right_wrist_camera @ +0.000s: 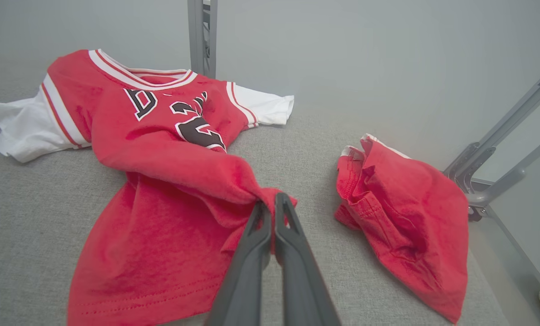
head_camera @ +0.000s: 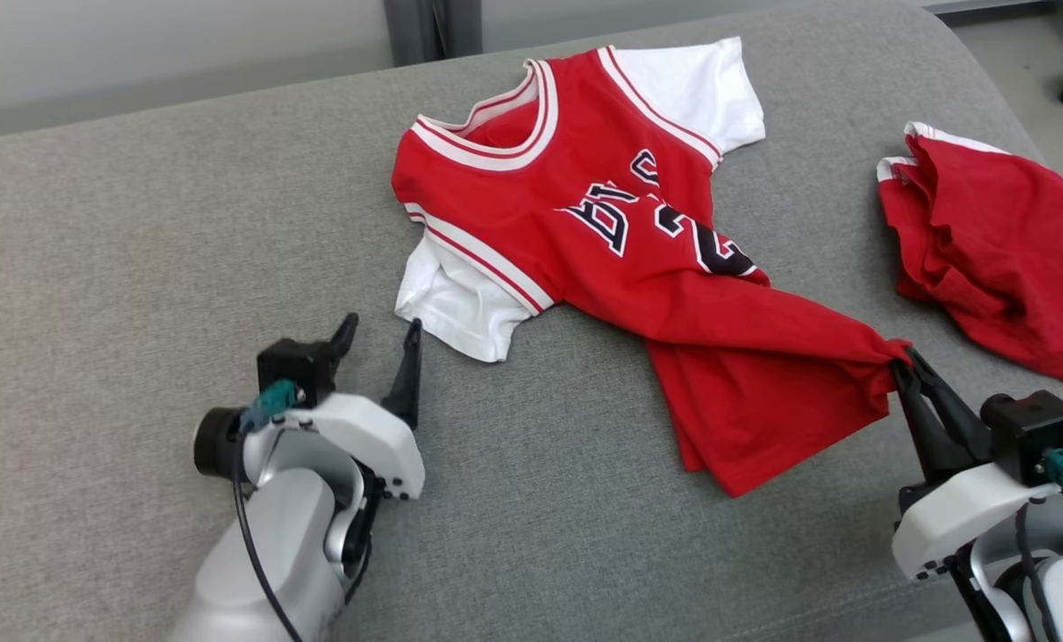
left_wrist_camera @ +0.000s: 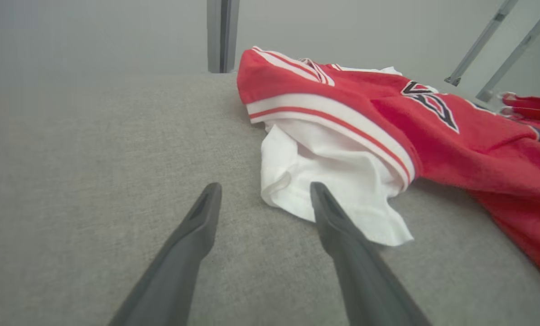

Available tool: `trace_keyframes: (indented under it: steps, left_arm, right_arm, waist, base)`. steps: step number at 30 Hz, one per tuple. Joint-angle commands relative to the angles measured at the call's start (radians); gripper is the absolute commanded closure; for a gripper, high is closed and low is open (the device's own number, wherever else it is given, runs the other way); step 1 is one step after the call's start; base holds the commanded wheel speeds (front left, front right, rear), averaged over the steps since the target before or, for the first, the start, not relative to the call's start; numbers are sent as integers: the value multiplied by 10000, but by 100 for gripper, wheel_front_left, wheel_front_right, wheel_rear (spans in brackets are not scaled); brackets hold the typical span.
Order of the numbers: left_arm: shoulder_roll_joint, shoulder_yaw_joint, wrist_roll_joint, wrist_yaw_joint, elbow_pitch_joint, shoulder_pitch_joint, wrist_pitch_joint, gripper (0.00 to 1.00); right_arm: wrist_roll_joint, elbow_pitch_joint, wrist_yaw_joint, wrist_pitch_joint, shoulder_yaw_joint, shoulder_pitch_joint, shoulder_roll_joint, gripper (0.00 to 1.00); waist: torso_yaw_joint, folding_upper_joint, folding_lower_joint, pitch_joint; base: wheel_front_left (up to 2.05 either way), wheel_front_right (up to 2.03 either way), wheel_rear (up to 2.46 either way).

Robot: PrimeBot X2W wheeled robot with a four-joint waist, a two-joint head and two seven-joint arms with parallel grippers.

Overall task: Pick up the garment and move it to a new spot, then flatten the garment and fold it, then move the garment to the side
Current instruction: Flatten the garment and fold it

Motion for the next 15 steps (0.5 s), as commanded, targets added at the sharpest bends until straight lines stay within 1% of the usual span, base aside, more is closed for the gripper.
trace_keyframes:
  steps: [1, 6, 14, 15]
  left_arm:
    - [57, 2, -72, 62, 214, -364, 46, 0]
    - [54, -200, -137, -12, 1247, -1152, 146, 0]
    - [57, -649, -292, -89, 2111, -1844, 0, 0]
    - [57, -700, -331, -97, 2166, -1891, -16, 52]
  right_arm:
    - [37, 26, -1, -12, 28, -37, 9, 100]
    - [78, 189, -1, -84, 160, -178, 122, 100]
    - [175, 485, -1, -211, 205, -279, 218, 100]
    - [180, 504, -1, -230, 194, -301, 227, 100]
  waist:
    - [-93, -1, 0, 77]
    - [-331, -1, 0, 250]
    - [-461, -1, 0, 486]
    - [-454, -1, 0, 502]
  base:
    - [0, 0, 0]
    - [0, 0, 0]
    - [0, 0, 0]
    - [0, 0, 0]
